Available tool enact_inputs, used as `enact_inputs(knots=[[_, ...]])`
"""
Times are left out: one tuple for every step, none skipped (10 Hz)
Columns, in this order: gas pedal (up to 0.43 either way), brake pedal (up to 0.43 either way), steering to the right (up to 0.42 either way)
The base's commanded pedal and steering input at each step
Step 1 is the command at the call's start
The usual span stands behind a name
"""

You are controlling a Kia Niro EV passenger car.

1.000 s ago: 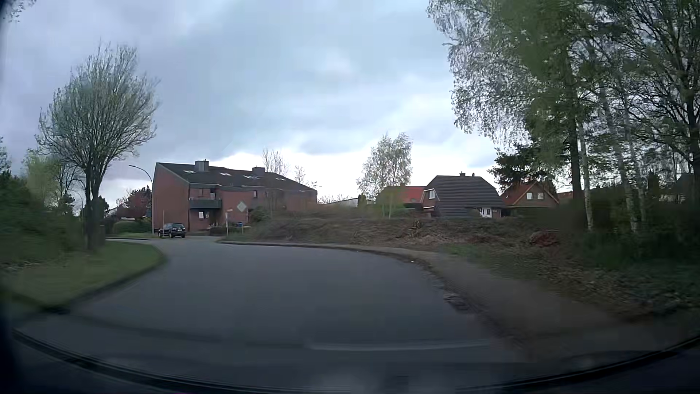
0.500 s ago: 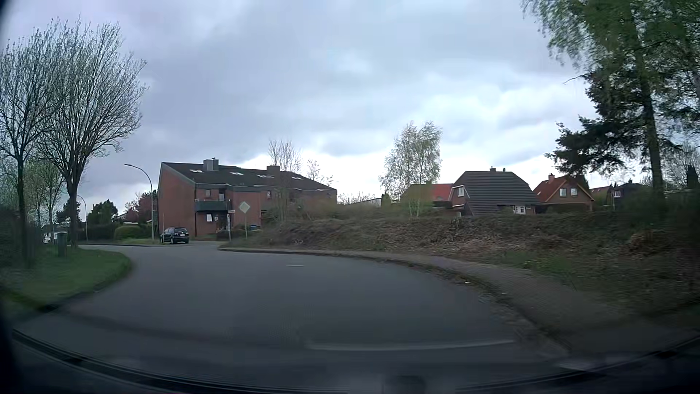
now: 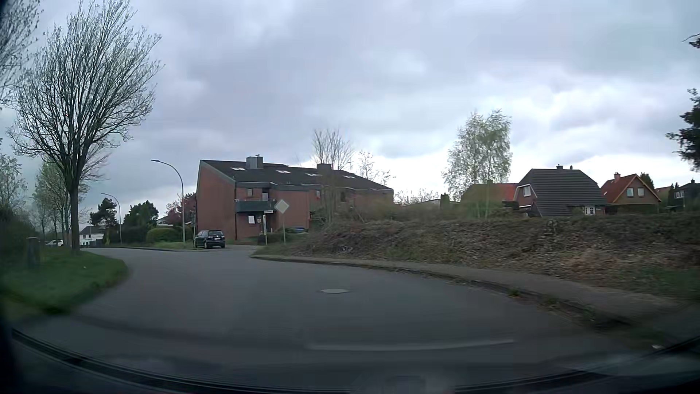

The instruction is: Follow the waypoints while adhering to traffic rules and regulations

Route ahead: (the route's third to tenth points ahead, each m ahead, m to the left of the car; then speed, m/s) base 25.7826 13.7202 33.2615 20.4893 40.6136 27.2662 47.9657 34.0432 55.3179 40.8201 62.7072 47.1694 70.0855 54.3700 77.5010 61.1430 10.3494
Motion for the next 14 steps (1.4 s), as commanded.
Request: enact_inputs(knots=[[0.189,0.000,-0.146],[0.189,0.000,-0.152],[0.189,0.000,-0.157],[0.189,0.000,-0.160],[0.189,0.000,-0.160],[0.189,0.000,-0.160],[0.189,0.000,-0.160],[0.189,0.000,-0.160],[0.209,0.000,-0.158],[0.209,0.000,-0.155],[0.209,0.000,-0.152],[0.209,0.000,-0.146],[0.209,0.000,-0.141],[0.220,0.000,-0.136]])
